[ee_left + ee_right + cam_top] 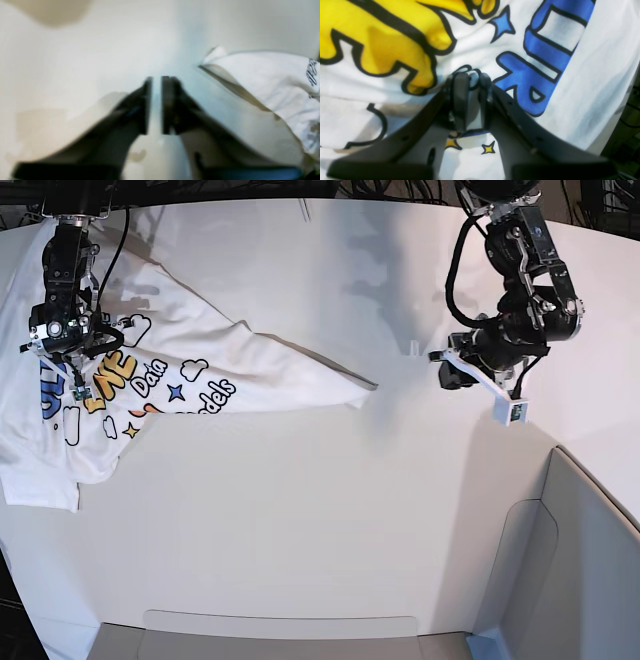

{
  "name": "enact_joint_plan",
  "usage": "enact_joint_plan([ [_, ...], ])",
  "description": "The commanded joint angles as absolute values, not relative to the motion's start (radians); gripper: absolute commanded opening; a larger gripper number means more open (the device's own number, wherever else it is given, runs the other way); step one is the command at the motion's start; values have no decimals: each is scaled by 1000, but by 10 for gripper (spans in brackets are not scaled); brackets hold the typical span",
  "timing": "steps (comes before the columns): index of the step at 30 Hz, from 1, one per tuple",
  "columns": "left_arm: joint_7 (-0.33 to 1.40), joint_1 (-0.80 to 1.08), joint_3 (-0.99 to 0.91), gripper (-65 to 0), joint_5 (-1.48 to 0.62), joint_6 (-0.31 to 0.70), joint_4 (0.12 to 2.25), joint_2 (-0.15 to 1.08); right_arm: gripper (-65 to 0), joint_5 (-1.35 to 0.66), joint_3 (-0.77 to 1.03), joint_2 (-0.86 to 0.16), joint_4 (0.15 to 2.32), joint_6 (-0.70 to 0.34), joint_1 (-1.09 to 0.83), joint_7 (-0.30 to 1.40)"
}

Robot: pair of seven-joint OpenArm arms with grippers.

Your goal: Layout the t-shirt on the table in an organized manner, then fold the t-shirt properly

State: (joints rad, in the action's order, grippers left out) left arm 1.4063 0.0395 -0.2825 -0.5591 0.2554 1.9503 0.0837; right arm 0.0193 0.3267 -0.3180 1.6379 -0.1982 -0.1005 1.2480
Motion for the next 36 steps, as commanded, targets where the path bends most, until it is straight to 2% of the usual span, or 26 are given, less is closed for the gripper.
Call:
enact_joint_plan([
  [1,1396,28,-280,-493,-575,254,1968,73,-548,-21,318,-311,1643,-206,-128,1293],
  [7,1396,-42,-272,-514,-575,254,1965,15,-547,-21,323,-309,1879,-206,-176,1300],
  [12,1396,-50,-271,-514,-575,254,1963,13,-547,-15,323,-309,2014,-206,-194,1300],
  [20,1396,-85,-272,-514,-572,254,1923,42,-547,-13,314,-311,2014,-206,-255,1302],
  [29,1396,-383,-263,-513,-576,254,1514,4,-547,-12,265,-320,1926,-208,-321,1302],
  [36,1396,-478,-7,-512,-576,254,1409,-38,-547,33,262,-320,1859,-209,-328,1328],
])
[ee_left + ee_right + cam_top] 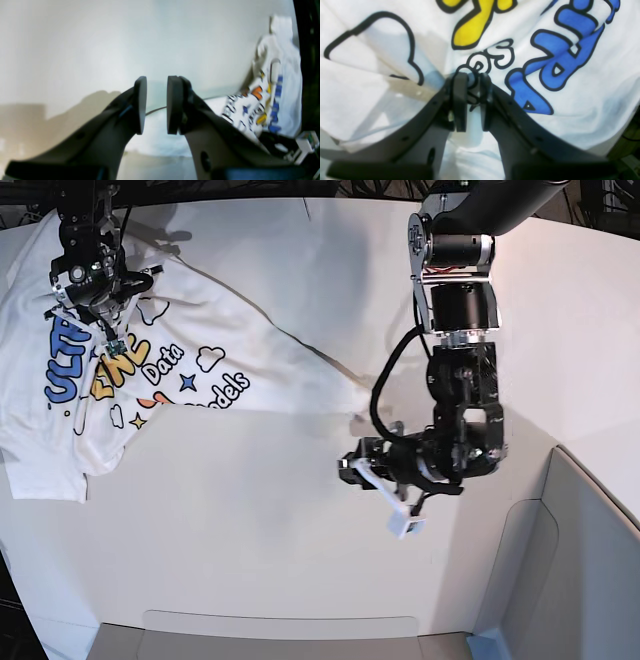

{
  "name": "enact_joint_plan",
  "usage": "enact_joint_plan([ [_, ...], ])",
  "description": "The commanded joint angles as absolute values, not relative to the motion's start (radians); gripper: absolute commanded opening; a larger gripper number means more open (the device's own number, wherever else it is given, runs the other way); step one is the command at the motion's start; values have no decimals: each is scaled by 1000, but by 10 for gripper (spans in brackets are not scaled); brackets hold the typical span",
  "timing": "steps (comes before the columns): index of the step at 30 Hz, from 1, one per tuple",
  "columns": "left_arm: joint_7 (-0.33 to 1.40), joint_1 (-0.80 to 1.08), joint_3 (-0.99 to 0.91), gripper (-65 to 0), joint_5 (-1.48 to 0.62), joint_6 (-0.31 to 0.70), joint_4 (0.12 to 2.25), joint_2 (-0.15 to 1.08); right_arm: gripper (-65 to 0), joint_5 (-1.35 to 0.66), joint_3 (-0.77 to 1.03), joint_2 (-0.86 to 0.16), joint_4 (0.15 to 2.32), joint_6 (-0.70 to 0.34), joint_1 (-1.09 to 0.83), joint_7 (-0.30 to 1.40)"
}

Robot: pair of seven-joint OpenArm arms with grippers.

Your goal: Layout the t-shirt on the table in an organized manner, then fold the t-shirt properly

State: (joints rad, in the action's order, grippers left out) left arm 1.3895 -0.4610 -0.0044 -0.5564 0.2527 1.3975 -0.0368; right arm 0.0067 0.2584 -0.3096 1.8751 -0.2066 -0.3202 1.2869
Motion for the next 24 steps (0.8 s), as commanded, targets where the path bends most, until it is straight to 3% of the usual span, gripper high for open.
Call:
enact_joint_plan([
  [1,1396,-478,31,-512,-576,254,1391,-47,-547,48,255,-320,1850,-209,-326,1331],
  [8,1396,-496,263,-511,-578,254,1299,-97,-547,147,142,-320,1836,-209,-329,1331],
  [14,1396,-584,329,-511,-578,254,1208,-128,-547,148,134,-317,1837,-209,-329,1331],
  [24,1099,-661,338,-513,-576,254,914,-145,-547,148,134,-315,1837,-209,-329,1330],
])
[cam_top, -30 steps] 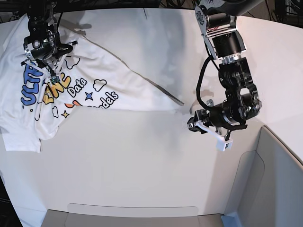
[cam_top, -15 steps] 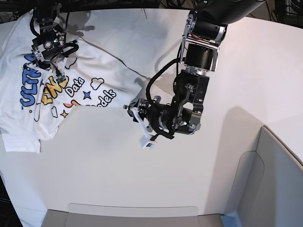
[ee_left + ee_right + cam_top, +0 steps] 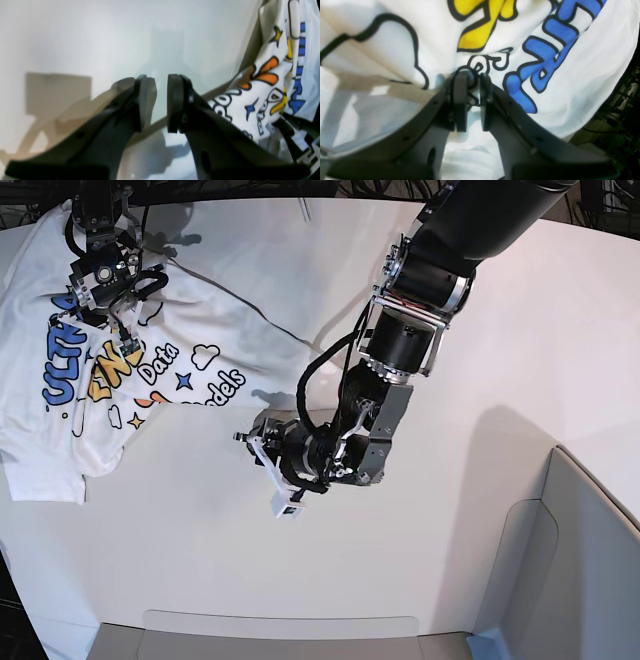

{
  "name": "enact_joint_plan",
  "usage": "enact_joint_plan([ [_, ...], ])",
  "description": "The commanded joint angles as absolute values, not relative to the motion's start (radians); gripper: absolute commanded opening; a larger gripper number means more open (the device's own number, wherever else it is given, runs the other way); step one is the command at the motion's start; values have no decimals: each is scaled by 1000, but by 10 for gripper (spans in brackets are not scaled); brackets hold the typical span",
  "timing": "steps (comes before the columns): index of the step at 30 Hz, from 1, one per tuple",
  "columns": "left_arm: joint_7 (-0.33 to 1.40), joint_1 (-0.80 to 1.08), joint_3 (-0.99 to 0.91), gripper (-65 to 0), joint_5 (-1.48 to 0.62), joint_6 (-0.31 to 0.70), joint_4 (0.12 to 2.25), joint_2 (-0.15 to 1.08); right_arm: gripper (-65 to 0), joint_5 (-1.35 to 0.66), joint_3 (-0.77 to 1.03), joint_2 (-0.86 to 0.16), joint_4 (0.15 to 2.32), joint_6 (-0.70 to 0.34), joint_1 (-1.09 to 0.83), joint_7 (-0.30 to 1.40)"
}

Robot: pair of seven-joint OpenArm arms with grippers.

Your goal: Layout the t-shirt on the table in an organized manner, then fold the t-shirt properly

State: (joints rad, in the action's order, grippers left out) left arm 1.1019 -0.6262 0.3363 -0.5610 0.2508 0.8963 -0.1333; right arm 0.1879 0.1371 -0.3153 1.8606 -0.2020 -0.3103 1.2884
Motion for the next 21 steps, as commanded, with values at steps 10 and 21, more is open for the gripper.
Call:
enact_joint_plan([
  [10,1036,-579,544,-514,-579,254,866,-145,-547,148,134,-315,1837,-209,-325,1330],
  [21,1396,-463,547,-514,-822,254,1245,-145,-547,148,134,-315,1836,-209,-321,1328],
])
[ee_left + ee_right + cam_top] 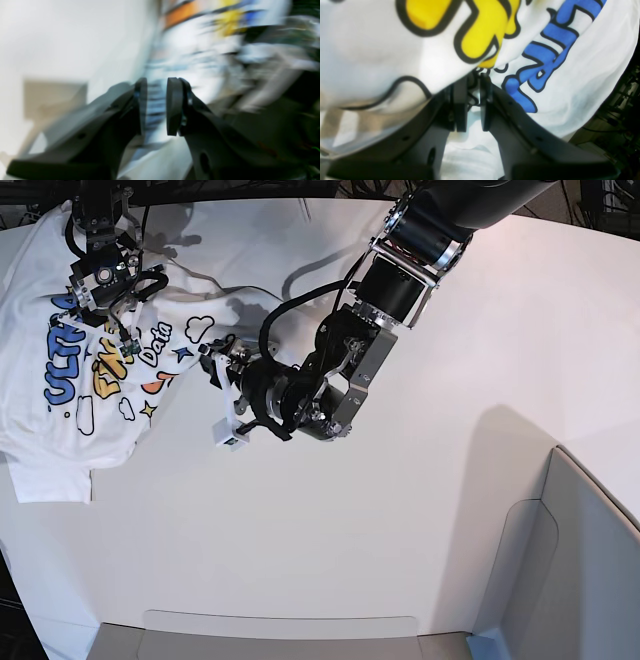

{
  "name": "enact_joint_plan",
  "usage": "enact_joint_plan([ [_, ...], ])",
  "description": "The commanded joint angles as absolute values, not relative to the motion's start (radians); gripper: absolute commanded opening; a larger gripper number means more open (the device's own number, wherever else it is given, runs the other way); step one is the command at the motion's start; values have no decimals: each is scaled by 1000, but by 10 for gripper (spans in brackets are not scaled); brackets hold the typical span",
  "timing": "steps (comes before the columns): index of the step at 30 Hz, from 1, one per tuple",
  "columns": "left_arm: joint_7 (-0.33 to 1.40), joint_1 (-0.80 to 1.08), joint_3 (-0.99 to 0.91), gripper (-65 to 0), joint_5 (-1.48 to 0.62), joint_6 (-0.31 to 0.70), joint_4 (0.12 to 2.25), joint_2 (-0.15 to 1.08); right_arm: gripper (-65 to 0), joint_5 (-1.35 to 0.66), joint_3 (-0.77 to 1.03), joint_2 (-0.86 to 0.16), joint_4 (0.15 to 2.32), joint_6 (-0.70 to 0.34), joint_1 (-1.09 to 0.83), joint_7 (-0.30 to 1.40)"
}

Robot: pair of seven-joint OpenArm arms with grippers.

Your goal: Layout the t-shirt on the table in an organized manner, then fold the t-shirt properly

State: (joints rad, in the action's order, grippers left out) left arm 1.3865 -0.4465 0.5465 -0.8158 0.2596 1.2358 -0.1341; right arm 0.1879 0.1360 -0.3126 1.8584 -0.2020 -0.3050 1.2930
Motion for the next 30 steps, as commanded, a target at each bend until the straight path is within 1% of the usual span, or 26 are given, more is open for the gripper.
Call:
enact_joint_plan([
  [1,1396,-449,547,-514,-842,254,1247,-145,-547,148,134,-315,1834,-209,-320,1328],
  [3,1396,-417,542,-517,-880,254,1248,-142,-547,148,134,-315,1833,-209,-317,1328],
  [6,1396,-394,545,-546,-940,254,1248,-133,-547,148,134,-318,1807,-209,-315,1328],
  [10,1365,-387,536,-557,-958,254,1250,-122,-547,148,134,-317,1796,-209,-315,1328],
  [13,1339,-412,487,-557,-955,254,1277,-105,-547,148,134,-317,1802,-209,-315,1328],
  [15,1337,-440,423,-557,-954,254,1283,-99,-547,148,136,-317,1821,-209,-314,1328],
  [19,1333,-470,266,-557,-958,254,1283,-24,-547,148,142,-314,1917,-208,-315,1328],
  [22,1333,-470,180,-557,-960,254,1283,41,-547,148,143,-285,1982,-208,-314,1330],
  [26,1333,-460,113,-558,-961,254,1307,116,-547,148,142,-272,2041,-208,-314,1330],
  [30,1334,-372,77,-558,-960,254,1402,186,-547,150,145,-254,2055,-206,-291,1328],
])
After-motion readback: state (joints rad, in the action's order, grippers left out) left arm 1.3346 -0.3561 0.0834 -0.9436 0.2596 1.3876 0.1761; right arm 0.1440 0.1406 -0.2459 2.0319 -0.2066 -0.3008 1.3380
